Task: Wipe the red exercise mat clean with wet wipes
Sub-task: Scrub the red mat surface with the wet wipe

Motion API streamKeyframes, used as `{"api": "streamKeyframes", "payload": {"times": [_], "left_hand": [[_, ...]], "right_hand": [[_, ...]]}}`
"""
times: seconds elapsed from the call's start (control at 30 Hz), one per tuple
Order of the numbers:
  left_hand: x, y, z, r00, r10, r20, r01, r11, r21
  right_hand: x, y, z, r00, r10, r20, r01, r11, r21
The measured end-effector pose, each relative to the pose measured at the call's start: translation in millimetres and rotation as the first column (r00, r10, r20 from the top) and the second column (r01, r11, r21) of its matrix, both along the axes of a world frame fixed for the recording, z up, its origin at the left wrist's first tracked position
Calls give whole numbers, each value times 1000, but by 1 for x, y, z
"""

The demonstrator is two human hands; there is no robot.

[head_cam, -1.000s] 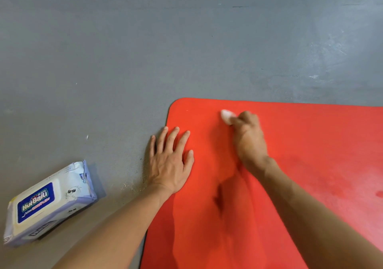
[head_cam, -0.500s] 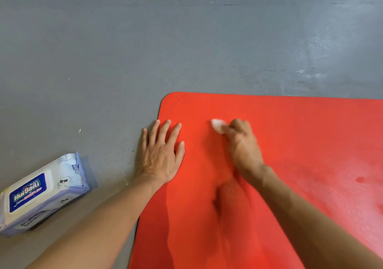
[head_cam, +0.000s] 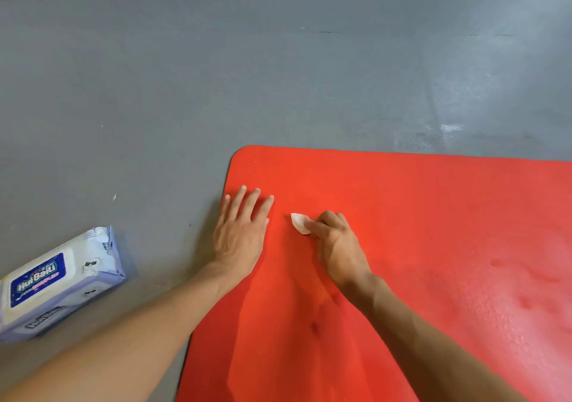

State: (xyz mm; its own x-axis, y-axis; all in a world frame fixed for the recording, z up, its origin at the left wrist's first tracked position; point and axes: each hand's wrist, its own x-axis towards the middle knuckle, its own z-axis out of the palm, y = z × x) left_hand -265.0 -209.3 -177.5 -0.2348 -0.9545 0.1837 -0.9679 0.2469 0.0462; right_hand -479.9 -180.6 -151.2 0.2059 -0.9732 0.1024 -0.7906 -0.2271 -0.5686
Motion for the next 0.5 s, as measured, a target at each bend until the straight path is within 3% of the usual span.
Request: {"api": "streamKeyframes", "payload": {"times": [0.07, 0.2, 0.27, 0.37, 0.5], "left_hand": [[-5, 11, 0, 997, 9, -71, -6, 999, 40], [-8, 31, -7, 999, -3, -36, 7, 992, 123], [-7, 30, -8, 1000, 15, -24, -12, 991, 132], [-8, 33, -7, 999, 14, -28, -10, 991, 136], [-8, 30, -5, 999, 12, -33, -7, 989, 151]], "right_hand": [[-25, -17, -2, 997, -73, -3, 73, 997, 9], [-59, -53, -6, 892, -452, -17, 451, 892, -39], [-45, -54, -6, 872, -490, -10, 489, 871, -41], [-9, -29, -7, 937, -348, 27, 348, 930, -114], [9, 3, -2, 996, 82, 21, -79, 992, -100]]}}
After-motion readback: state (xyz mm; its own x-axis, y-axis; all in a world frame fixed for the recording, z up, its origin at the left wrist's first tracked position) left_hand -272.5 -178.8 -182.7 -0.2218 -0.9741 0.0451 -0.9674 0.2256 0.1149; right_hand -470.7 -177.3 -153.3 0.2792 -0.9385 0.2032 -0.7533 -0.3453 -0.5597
